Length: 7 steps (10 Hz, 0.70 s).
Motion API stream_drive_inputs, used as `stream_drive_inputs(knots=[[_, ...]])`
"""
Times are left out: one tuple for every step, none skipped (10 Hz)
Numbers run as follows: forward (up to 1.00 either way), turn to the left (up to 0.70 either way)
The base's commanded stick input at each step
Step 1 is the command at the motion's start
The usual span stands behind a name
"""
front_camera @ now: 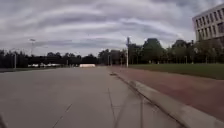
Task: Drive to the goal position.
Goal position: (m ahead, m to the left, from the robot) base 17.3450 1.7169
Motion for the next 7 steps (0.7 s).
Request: stream_drive_inputs(knots=[[0.70, 0.27], [0.70, 0.04], [0.70, 0.00], [0.70, 0.00], [0.70, 0.00], [0.70, 0.00], [0.70, 0.00]])
